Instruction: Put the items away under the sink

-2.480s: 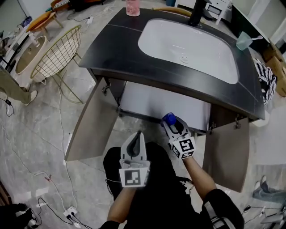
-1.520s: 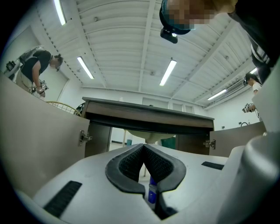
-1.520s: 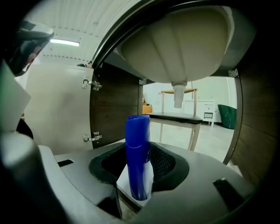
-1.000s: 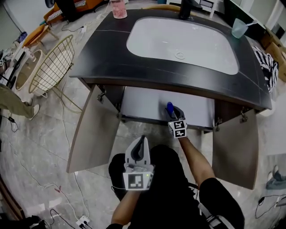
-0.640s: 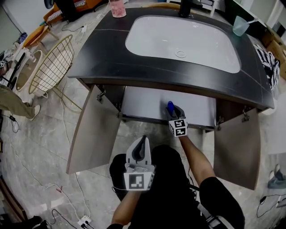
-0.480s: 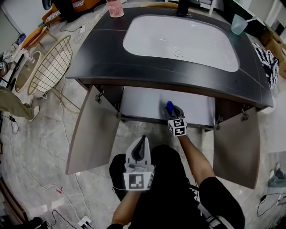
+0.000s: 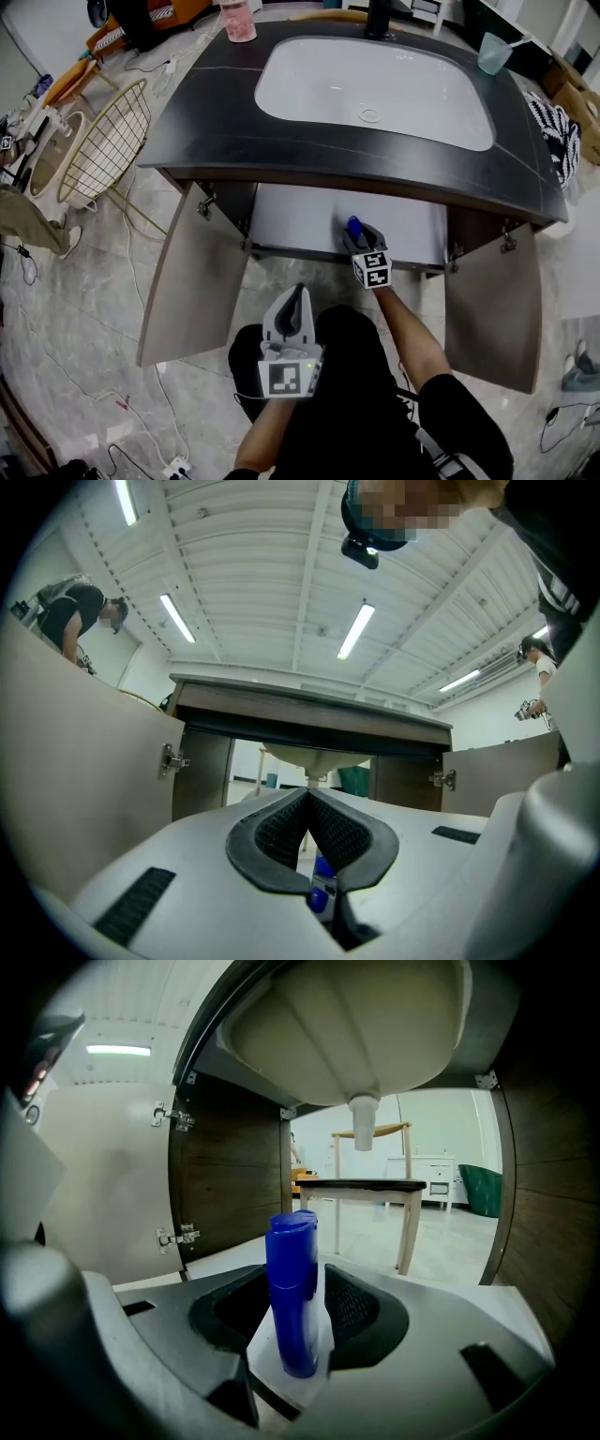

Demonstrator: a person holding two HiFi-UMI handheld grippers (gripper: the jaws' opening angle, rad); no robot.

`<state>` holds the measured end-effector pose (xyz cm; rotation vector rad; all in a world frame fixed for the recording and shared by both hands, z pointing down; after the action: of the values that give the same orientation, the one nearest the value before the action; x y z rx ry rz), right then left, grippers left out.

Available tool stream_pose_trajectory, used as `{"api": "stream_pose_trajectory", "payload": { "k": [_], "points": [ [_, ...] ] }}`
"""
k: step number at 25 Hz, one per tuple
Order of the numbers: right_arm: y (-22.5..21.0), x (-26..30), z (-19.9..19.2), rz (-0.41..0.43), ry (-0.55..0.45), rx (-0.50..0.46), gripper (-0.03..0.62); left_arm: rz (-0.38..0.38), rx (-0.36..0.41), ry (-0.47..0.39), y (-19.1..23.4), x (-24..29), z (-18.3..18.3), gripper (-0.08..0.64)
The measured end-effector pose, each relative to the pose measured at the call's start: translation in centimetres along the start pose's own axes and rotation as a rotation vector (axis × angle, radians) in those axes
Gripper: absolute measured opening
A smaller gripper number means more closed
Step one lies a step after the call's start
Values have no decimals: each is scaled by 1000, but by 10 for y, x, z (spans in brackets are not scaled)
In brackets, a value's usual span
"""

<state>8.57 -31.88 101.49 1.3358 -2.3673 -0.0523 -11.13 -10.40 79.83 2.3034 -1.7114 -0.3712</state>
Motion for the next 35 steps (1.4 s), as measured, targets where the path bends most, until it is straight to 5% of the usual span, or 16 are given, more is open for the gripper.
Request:
{"api": "stream_pose_trajectory", "payload": {
  "k": [7, 15, 22, 29, 35],
  "points": [
    [2, -23, 9, 6, 4, 13, 170, -6, -25, -6, 4, 7, 1, 14],
    [7, -57, 17, 30, 136, 88, 151, -7, -61, 15, 3, 23, 26, 14],
    [14, -100, 79, 63, 318, 149, 21, 33, -59, 107, -14, 31, 118, 14],
    [8, -161, 176, 102, 473, 242, 11, 78, -56, 202, -59, 27, 233, 14],
    [-9, -239, 276, 144, 504, 248, 11, 80, -53, 234, -127, 17, 329, 14]
  ]
}}
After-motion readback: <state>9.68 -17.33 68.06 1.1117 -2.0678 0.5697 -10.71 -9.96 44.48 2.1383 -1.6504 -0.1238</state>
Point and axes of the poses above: the fingertips, and each gripper's own axes: x forward along the fingers, y to its left, z out of its top, the point moved 9 cm from there along -x, backward along the fingers, and after that the axes turned 12 degrees about -x, right-handed, at the moved point
